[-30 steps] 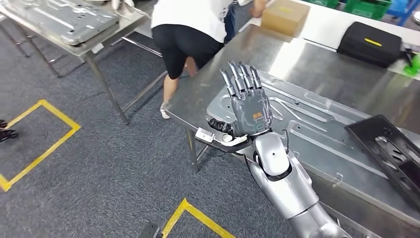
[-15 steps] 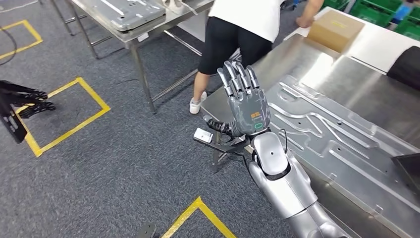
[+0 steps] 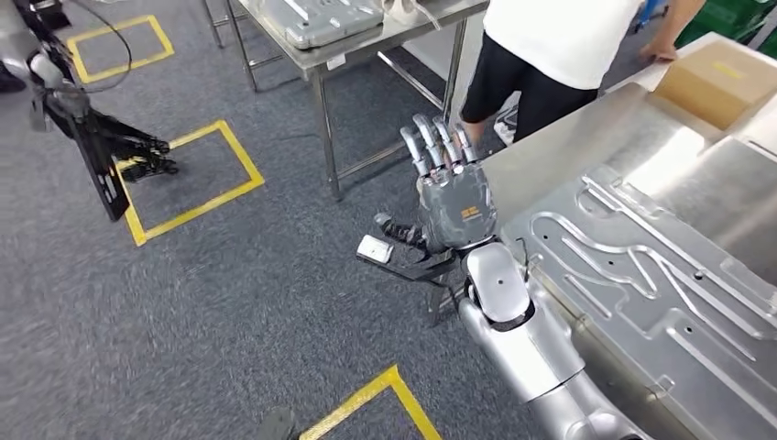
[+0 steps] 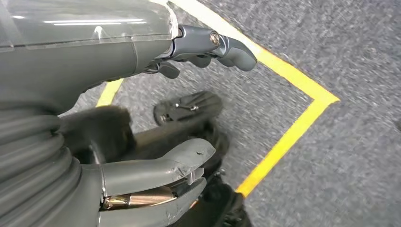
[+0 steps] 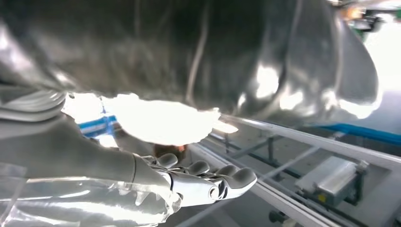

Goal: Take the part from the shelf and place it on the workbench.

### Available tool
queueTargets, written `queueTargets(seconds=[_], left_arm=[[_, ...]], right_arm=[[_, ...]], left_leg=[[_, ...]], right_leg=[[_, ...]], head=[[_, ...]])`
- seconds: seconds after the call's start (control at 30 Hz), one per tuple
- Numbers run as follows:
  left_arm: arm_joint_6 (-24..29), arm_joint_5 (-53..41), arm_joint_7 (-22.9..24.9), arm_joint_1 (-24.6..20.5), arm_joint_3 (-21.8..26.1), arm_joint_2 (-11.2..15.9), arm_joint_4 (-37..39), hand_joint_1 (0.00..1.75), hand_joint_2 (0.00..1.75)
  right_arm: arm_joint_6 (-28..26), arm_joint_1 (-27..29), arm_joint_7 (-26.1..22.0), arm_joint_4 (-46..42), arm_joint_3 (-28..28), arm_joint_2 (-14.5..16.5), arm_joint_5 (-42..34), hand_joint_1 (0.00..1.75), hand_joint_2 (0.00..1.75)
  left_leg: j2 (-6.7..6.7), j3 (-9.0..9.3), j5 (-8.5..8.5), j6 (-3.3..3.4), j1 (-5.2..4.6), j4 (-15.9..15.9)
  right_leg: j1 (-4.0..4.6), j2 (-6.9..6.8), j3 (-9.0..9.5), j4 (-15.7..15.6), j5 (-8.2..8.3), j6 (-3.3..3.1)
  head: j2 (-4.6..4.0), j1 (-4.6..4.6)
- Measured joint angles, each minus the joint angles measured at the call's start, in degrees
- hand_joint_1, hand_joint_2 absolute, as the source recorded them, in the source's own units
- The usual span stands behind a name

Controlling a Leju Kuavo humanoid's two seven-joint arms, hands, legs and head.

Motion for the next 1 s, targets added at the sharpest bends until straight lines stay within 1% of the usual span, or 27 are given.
queueTargets(seconds=[0.03,0.07,0.1,0.13,0.17,0.2,0.23,0.3,0.33,0.4,0.43,0.5,0.53,0.57,0.6,0.63,0.67,0.7,0.73,0.77,0.8,0.83,0.87,0.9,0.93,0.97,1.0], left_arm=[[0.01,0.03,-0.01,-0.1,-0.02,-0.01,0.0,0.0,1.75],[0.01,0.09,-0.03,-0.19,-0.04,-0.01,0.0,0.0,1.75],[0.01,0.15,-0.03,-0.19,-0.05,-0.01,0.0,0.0,1.75],[0.02,0.24,-0.04,-0.11,-0.05,0.01,0.0,0.0,1.75],[0.04,0.32,-0.04,0.0,-0.05,0.03,0.0,0.0,1.75],[0.09,0.4,-0.03,0.08,-0.05,0.06,0.0,0.0,1.75],[0.13,0.49,-0.03,0.09,-0.05,0.08,0.0,0.0,1.75],[0.2,0.61,-0.01,-0.05,-0.07,0.09,0.0,0.0,1.75],[0.2,0.63,0.0,-0.09,-0.08,0.1,0.0,0.0,1.75],[0.21,0.66,0.02,-0.01,-0.1,0.12,0.0,0.0,1.75],[0.22,0.66,0.02,0.08,-0.1,0.13,0.0,0.0,1.75],[0.24,0.66,0.03,0.05,-0.1,0.12,0.0,0.0,1.75],[0.25,0.65,0.03,-0.03,-0.11,0.1,0.0,0.0,1.75],[0.25,0.64,0.04,-0.12,-0.12,0.09,0.0,0.0,1.75],[0.25,0.63,0.05,-0.16,-0.13,0.08,0.0,0.0,1.75],[0.25,0.63,0.05,-0.11,-0.13,0.08,0.0,0.0,1.75],[0.25,0.63,0.06,-0.06,-0.13,0.08,0.0,0.0,1.75],[0.25,0.63,0.07,-0.02,-0.13,0.07,0.0,0.0,1.75],[0.25,0.62,0.07,-0.01,-0.13,0.07,0.0,0.0,1.75],[0.25,0.61,0.07,-0.05,-0.14,0.05,0.0,0.0,1.75],[0.24,0.6,0.09,-0.11,-0.15,0.05,0.0,0.0,1.75],[0.24,0.58,0.12,-0.13,-0.15,0.06,0.0,0.0,1.75],[0.25,0.56,0.14,-0.11,-0.16,0.07,0.0,0.0,1.75],[0.25,0.55,0.16,-0.02,-0.16,0.08,0.0,0.0,1.75],[0.25,0.54,0.18,0.11,-0.16,0.11,0.0,0.0,1.75],[0.25,0.54,0.19,0.22,-0.16,0.14,0.0,0.0,1.75],[0.25,0.54,0.21,0.25,-0.16,0.17,0.0,0.0,1.75]], right_arm=[[-0.04,0.17,-0.08,0.09,0.01,0.09,0.04,0.0,0.0],[-0.09,0.39,-0.14,0.21,0.04,0.12,0.07,0.0,0.0],[-0.14,0.71,-0.18,0.35,0.13,0.14,0.09,0.0,0.0],[-0.21,1.08,-0.19,0.47,0.25,0.21,0.09,0.0,0.0],[-0.31,1.39,-0.2,0.54,0.38,0.32,0.09,0.0,0.0],[-0.4,1.61,-0.21,0.57,0.51,0.44,0.09,0.0,0.0],[-0.5,1.75,-0.22,0.58,0.62,0.57,0.09,0.0,0.0],[-0.67,1.87,-0.26,0.57,0.82,0.73,0.09,0.0,0.0],[-0.73,1.94,-0.28,0.57,0.93,0.8,0.09,0.0,0.0],[-0.78,2.06,-0.31,0.55,1.23,0.99,0.09,0.0,0.0],[-0.78,2.08,-0.32,0.53,1.39,1.1,0.09,0.0,0.0],[-0.84,2.11,-0.34,0.45,1.57,1.25,0.09,0.0,0.0],[-0.87,2.23,-0.36,0.46,1.61,1.25,0.09,0.0,0.0],[-0.9,2.43,-0.36,0.5,1.62,1.21,0.09,0.0,0.0],[-0.91,2.69,-0.36,0.55,1.63,1.16,0.09,0.0,0.0],[-0.91,2.93,-0.36,0.6,1.65,1.11,0.09,0.0,0.0],[-0.91,3.05,-0.36,0.62,1.67,1.09,0.08,0.0,0.0],[-0.92,3.08,-0.36,0.63,1.69,1.09,0.08,0.0,0.0],[-0.92,3.04,-0.36,0.62,1.71,1.09,0.08,0.0,0.0],[-0.93,3.0,-0.36,0.6,1.73,1.09,0.08,0.0,0.0],[-0.93,2.97,-0.36,0.59,1.74,1.09,0.08,0.0,0.0],[-0.94,2.98,-0.36,0.58,1.76,1.09,0.07,0.0,0.0],[-0.95,2.99,-0.37,0.58,1.78,1.09,0.07,0.0,0.0],[-0.95,2.98,-0.38,0.57,1.8,1.15,0.07,0.0,0.0],[-0.95,2.94,-0.4,0.57,1.84,1.24,0.07,0.0,0.0],[-0.97,2.88,-0.41,0.56,1.9,1.38,0.06,0.0,0.0],[-0.99,2.83,-0.42,0.55,1.96,1.51,0.02,0.0,0.0]], left_leg=[[1.59,-1.64,-1.7,-0.21,0.02,3.35],[2.35,-3.4,-3.21,-0.41,0.17,6.84],[2.73,-4.72,-3.99,-0.6,0.31,9.41],[2.98,-5.13,-3.79,-0.79,0.43,10.18],[3.28,-4.39,-2.59,-0.91,0.53,8.79],[3.91,-2.69,-0.76,-0.96,0.58,5.64],[5.26,-0.68,0.7,-0.94,0.46,1.83],[7.21,2.05,2.11,-0.33,0.02,-3.35],[7.53,2.38,1.96,0.05,-0.22,-4.12],[6.23,2.46,2.02,0.84,-0.28,-4.37],[5.57,2.61,2.13,1.15,-0.2,-4.62],[4.34,2.96,2.4,1.8,0.08,-5.09],[3.69,2.99,2.44,1.99,0.09,-5.14],[2.96,2.99,2.45,2.15,0.09,-5.11],[2.13,2.99,2.45,2.22,0.07,-5.05],[1.25,2.99,2.43,2.23,0.06,-4.96],[0.35,3.0,2.41,2.2,0.06,-4.84],[-0.56,3.01,2.36,2.13,0.08,-4.69],[-1.43,2.99,2.28,2.01,0.13,-4.54],[-2.24,2.87,2.18,1.8,0.09,-4.31],[-3.0,2.66,2.16,1.52,0.12,-4.16],[-3.68,2.39,2.2,1.18,0.2,-4.06],[-4.32,2.14,2.32,0.8,0.27,-4.05],[-5.0,1.91,2.45,0.42,0.41,-4.16],[-4.83,1.75,2.35,0.11,0.45,-3.97],[-3.74,1.34,1.77,-0.19,0.36,-3.15],[-2.11,0.5,0.62,-0.46,0.31,-1.33]], right_leg=[[0.13,-0.9,0.15,-0.1,-0.08,-0.18],[0.24,-1.89,0.21,-0.09,-0.2,-0.33],[0.32,-2.88,0.24,-0.06,-0.33,-0.4],[0.36,-3.82,0.26,-0.01,-0.47,-0.41],[0.36,-4.64,0.3,0.09,-0.63,-0.34],[0.34,-5.41,0.38,0.23,-0.85,-0.2],[0.36,-6.08,0.47,0.4,-1.11,0.0],[0.65,-7.23,0.62,0.77,-1.63,0.54],[0.85,-7.79,0.73,0.84,-1.81,0.79],[0.96,-8.87,0.98,0.81,-2.13,1.27],[0.83,-8.32,1.04,1.12,-2.54,1.56],[0.41,-5.11,-0.36,4.62,-4.83,2.04],[0.25,-3.13,-1.94,8.09,-6.54,2.18],[0.2,-2.03,-3.97,12.0,-8.14,2.24],[0.19,-1.57,-5.79,15.22,-9.05,2.29],[0.19,-1.38,-6.89,16.75,-8.86,2.3],[0.17,-1.26,-6.97,16.07,-7.51,2.25],[0.12,-0.96,-6.04,13.38,-5.31,2.15],[0.0,-0.04,-4.59,9.61,-3.09,2.03],[-0.17,1.28,-3.12,6.06,-1.55,1.92],[-0.27,2.43,-2.05,3.6,-0.78,1.84],[-0.27,3.21,-1.53,2.37,-0.71,1.77],[-0.15,3.21,-1.36,2.06,-0.85,1.67],[-0.13,2.59,-1.28,1.92,-0.81,1.45],[-0.16,1.86,-1.13,1.66,-0.68,1.17],[-0.23,1.14,-0.95,1.39,-0.56,0.85],[-0.31,0.34,-0.77,1.13,-0.49,0.47]], head=[[0.0,-0.09],[0.0,-0.12],[0.0,-0.12],[0.0,-0.12],[0.0,-0.12],[0.0,-0.12],[0.0,-0.12],[0.0,-0.08],[0.0,-0.05],[0.0,-0.04],[0.0,-0.03],[0.0,-0.01],[0.0,0.0],[0.0,0.0],[0.0,0.0],[0.0,0.0],[0.0,0.0],[0.0,-0.01],[0.0,0.0],[0.0,0.0],[0.0,0.0],[0.0,0.0],[0.0,-0.02],[0.0,-0.02],[0.0,-0.02],[0.0,-0.11],[0.0,-0.19]])
